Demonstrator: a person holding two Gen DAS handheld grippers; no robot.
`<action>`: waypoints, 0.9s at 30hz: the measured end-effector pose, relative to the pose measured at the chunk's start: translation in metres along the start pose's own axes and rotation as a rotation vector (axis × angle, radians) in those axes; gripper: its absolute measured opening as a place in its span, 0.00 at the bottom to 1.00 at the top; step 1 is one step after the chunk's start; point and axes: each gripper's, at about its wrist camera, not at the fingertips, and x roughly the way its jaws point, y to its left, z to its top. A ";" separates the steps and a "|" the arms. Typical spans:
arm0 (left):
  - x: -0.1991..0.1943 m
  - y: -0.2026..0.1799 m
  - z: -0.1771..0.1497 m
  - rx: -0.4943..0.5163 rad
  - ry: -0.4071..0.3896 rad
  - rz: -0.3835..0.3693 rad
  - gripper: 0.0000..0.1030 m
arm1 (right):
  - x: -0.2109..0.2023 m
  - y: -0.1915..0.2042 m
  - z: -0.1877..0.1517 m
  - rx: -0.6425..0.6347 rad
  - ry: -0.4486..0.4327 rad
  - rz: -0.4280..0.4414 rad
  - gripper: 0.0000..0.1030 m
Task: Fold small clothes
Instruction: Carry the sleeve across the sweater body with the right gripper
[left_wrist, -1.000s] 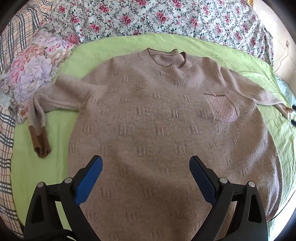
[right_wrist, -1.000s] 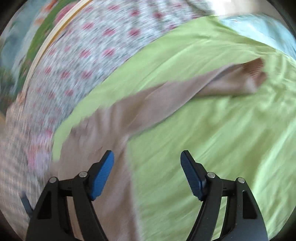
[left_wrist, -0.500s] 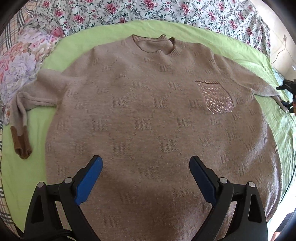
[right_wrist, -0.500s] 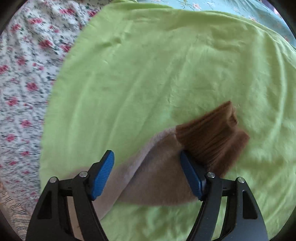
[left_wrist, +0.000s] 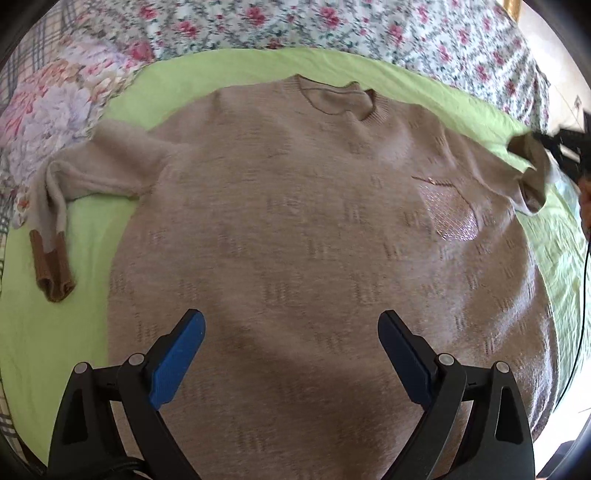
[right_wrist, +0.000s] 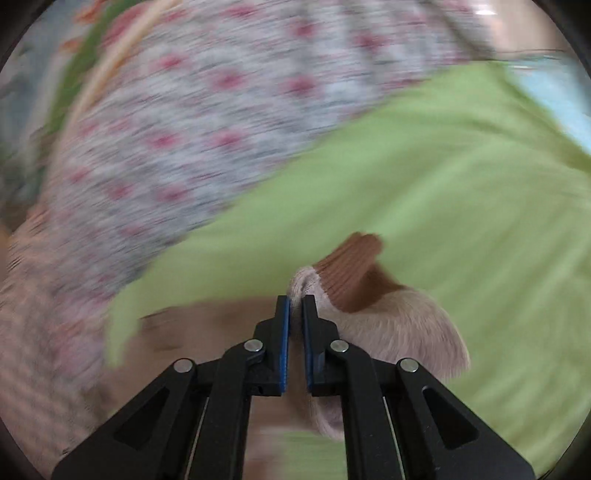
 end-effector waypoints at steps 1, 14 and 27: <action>-0.001 0.003 -0.001 -0.006 -0.003 0.002 0.93 | 0.013 0.023 -0.004 -0.023 0.019 0.052 0.07; -0.013 0.055 0.005 -0.109 -0.070 -0.082 0.93 | 0.171 0.194 -0.142 -0.158 0.419 0.358 0.13; 0.088 0.050 0.119 -0.275 0.023 -0.426 0.93 | 0.099 0.120 -0.124 -0.078 0.291 0.311 0.58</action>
